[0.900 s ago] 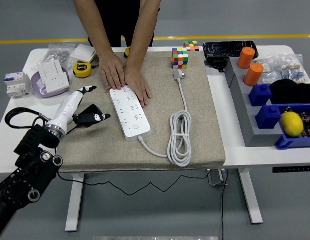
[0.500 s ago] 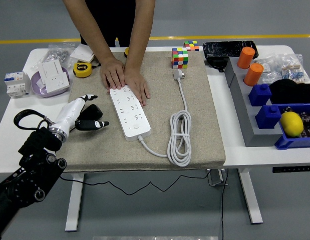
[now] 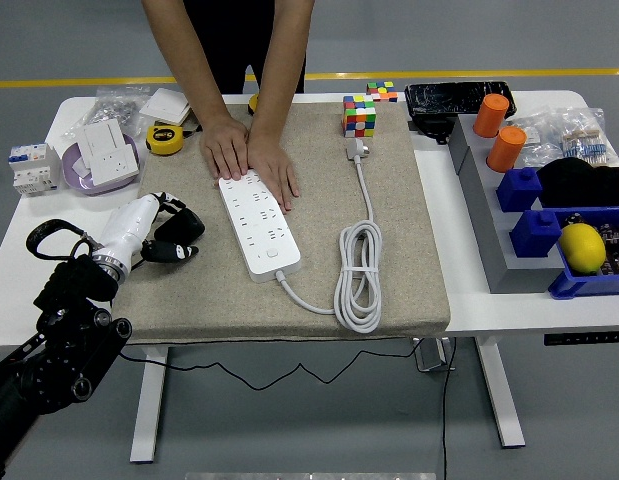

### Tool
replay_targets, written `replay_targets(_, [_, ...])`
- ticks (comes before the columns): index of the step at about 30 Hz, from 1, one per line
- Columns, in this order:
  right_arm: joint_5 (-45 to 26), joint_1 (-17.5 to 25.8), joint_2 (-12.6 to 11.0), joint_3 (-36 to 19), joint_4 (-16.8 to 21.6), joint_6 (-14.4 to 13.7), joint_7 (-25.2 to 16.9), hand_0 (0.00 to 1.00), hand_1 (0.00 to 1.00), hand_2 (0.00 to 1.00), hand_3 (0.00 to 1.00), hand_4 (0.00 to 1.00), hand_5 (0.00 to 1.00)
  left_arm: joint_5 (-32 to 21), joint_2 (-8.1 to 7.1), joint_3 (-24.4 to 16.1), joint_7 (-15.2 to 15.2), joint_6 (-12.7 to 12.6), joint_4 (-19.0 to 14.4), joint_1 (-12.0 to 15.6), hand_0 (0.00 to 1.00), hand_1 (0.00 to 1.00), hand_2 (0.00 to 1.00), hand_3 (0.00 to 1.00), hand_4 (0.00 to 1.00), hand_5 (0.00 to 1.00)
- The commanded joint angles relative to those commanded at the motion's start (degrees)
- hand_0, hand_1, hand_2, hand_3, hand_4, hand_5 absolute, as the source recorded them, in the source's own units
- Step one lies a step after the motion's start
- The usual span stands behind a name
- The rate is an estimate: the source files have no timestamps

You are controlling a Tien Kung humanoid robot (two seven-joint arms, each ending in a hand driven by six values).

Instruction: Pick up the plug,place it near the board,insert it into the board,press the button

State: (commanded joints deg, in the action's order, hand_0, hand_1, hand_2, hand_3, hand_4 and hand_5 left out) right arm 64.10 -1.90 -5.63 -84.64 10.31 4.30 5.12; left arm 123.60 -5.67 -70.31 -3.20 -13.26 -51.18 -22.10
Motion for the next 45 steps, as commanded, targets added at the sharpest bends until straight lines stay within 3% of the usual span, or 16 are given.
replay_targets(4, [0.0,0.0,0.0,0.0,0.0,0.0,0.0,0.827,0.743,0.725,0.759,0.998,0.752,2.2,0.09,-0.3,0.1,-1.1,1.0,-0.4,0.629,0.671,0.547,0.562,0.868,0.149])
replay_targets(5, [0.0,0.0,0.0,0.0,0.0,0.0,0.0,0.827,0.743,0.725,0.76,0.998,0.754,2.4,0.12,-0.3,0.2,-1.3,1.2,-0.5,0.582,0.609,0.486,0.513,0.788,0.155])
replay_targets(10, [-0.1,-0.1,0.0,0.1,0.0,0.0,0.0,0.827,0.743,0.725,0.76,0.998,0.754,4.1,0.43,-0.7,0.3,-2.3,2.1,-0.9,0.582,0.609,0.486,0.513,0.788,0.155])
replay_targets(11, [-0.1,-0.1,0.0,0.1,0.0,0.0,-0.1,0.827,0.743,0.725,0.76,0.998,0.758,4.2,0.49,-0.8,0.4,-2.6,2.3,-1.0,0.501,0.491,0.429,0.459,0.61,0.149])
replay_targets(14, [-0.2,-0.2,-0.1,0.2,0.0,0.0,-0.1,0.827,0.743,0.725,0.76,0.998,0.758,4.0,0.5,-0.8,0.8,-3.5,2.3,-1.0,0.501,0.491,0.429,0.459,0.61,0.149])
replay_targets(16, [-0.2,-0.2,0.0,0.2,0.0,0.0,-0.1,0.827,0.743,0.725,0.76,0.998,0.758,3.6,0.38,-0.7,0.9,-3.7,1.8,-0.8,0.501,0.491,0.429,0.459,0.61,0.149])
replay_targets(17, [-0.2,-0.2,0.0,0.1,0.0,0.0,-0.1,0.827,0.741,0.725,0.76,0.998,0.76,2.9,0.22,-0.5,1.1,-3.9,1.1,-0.6,0.449,0.426,0.355,0.417,0.562,0.12])
replay_targets(22, [-0.2,0.0,0.0,0.0,0.0,0.0,-0.1,0.827,0.741,0.725,0.76,0.998,0.76,-0.8,-0.81,0.8,1.5,-3.7,-2.6,0.1,0.449,0.426,0.355,0.417,0.562,0.12])
replay_targets(26, [-0.4,0.0,0.1,0.0,0.0,-0.1,-0.1,0.826,0.741,0.725,0.76,0.998,0.761,-3.2,-2.23,3.5,1.7,-3.2,-5.8,-0.3,0.45,0.424,0.345,0.415,0.562,0.119])
replay_targets(30, [-0.5,0.0,0.1,0.2,0.0,0.0,-0.2,0.827,0.743,0.726,0.76,0.998,0.763,-4.6,-3.77,8.0,2.0,-2.9,-7.1,-2.3,0.451,0.426,0.346,0.411,0.564,0.121])
replay_targets(36, [-0.8,-0.3,0.0,0.5,0.0,0.0,-0.2,0.828,0.741,0.727,0.76,0.998,0.765,-4.9,-4.84,14.4,2.3,-2.6,-5.0,-6.2,0.453,0.428,0.347,0.409,0.566,0.119])
replay_targets(45, [-0.7,-0.2,-0.2,0.6,0.0,-0.1,-0.1,0.828,0.741,0.727,0.76,0.998,0.766,-5.5,-5.93,20.1,2.8,-2.2,-1.7,-8.6,0.454,0.429,0.347,0.409,0.567,0.119])
